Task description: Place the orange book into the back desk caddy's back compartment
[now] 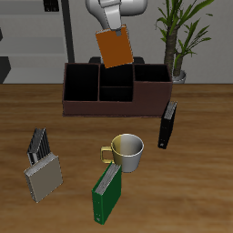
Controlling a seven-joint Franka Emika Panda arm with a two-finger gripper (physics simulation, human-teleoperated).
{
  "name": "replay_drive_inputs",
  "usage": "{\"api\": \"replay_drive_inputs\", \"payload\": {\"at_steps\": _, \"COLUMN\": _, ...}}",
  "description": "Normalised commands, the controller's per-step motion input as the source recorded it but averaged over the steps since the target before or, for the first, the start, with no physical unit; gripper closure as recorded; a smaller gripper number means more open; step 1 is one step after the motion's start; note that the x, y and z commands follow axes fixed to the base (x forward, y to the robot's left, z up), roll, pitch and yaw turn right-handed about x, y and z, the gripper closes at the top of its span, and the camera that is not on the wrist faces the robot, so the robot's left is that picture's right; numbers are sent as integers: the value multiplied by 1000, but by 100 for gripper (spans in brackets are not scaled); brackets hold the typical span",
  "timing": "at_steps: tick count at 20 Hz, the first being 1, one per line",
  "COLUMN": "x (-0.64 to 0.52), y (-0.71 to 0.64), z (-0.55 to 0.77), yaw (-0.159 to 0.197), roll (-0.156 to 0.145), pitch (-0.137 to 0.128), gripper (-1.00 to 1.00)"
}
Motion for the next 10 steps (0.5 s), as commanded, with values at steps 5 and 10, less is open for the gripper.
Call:
{"api": "replay_drive_inputs", "payload": {"at_steps": 5, "x": -62, "y": 119, "z": -158, "yaw": -3, "roll": 15, "pitch": 33, "gripper": 100}}
{"api": "replay_drive_inputs", "payload": {"at_steps": 10, "x": -58, "y": -50, "z": -55, "yaw": -7, "roll": -15, "pitch": 19, "gripper": 100}}
